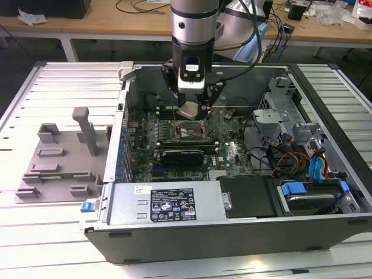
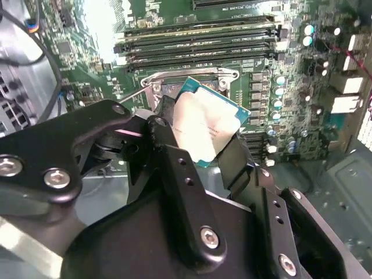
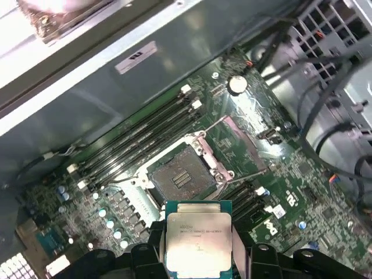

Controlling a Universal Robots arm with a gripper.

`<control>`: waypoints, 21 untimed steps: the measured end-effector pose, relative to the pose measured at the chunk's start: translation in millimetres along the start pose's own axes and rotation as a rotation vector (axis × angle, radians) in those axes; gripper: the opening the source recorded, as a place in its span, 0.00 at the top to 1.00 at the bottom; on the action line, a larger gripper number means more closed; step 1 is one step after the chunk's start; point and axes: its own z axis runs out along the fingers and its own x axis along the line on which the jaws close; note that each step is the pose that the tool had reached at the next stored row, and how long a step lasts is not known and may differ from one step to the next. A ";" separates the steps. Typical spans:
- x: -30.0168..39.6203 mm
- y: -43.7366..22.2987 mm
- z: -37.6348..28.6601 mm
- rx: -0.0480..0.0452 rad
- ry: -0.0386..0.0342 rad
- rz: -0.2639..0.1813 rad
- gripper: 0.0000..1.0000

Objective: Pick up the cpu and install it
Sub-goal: 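Place the cpu into insertion slot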

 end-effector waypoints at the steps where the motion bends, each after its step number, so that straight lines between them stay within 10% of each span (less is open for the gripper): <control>1: 0.0 0.0 0.1 0.0006 -0.0014 0.026 0.46; 21: 0.1 -0.2 3.1 0.0141 -0.0279 0.523 0.46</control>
